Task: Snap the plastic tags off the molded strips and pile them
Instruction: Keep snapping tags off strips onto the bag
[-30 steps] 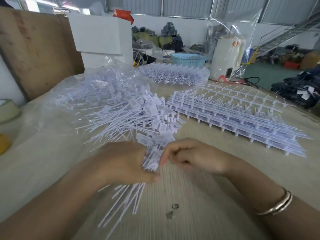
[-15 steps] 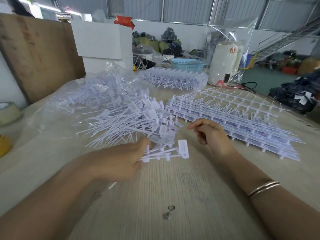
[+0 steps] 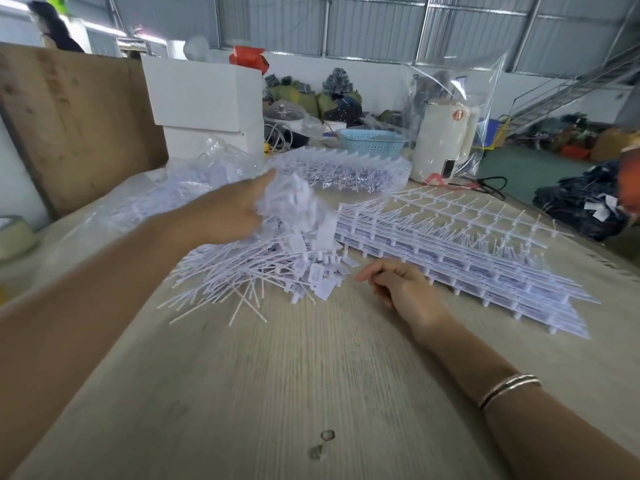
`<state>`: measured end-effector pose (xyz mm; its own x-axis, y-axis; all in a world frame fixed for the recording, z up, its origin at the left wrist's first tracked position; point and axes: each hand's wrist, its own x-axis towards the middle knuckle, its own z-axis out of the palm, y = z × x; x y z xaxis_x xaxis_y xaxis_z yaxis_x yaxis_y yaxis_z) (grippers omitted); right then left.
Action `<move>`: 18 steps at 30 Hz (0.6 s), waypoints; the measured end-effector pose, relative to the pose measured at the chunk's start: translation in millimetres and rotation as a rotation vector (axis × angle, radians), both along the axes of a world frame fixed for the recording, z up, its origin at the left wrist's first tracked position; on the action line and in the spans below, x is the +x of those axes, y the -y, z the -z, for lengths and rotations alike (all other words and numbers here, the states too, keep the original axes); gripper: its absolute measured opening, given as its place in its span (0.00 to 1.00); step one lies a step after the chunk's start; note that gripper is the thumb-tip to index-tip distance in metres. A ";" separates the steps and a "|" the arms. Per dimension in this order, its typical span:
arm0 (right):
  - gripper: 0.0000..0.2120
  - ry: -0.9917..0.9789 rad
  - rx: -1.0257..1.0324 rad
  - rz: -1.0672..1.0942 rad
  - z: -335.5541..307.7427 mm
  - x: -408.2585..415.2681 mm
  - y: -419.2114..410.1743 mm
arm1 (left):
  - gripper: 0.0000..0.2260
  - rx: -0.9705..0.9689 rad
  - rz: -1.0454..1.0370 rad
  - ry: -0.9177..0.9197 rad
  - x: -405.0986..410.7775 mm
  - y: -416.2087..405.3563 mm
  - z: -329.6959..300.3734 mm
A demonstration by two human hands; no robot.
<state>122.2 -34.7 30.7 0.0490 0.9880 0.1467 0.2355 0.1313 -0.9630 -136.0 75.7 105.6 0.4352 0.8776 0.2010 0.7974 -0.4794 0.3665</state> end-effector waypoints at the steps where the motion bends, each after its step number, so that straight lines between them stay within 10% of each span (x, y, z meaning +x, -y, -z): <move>1: 0.19 0.004 -0.004 -0.016 0.5 -0.1 0.7 | 0.34 -0.025 -0.047 -0.111 1.1 -6.4 7.2; 12: 0.19 0.077 0.036 -0.110 7.5 -2.5 -3.4 | 0.27 -0.189 -0.389 -0.303 4.6 -14.2 10.7; 18: 0.20 0.093 0.042 -0.121 9.0 -1.9 -4.6 | 0.24 0.034 -0.464 -0.322 15.3 8.6 8.1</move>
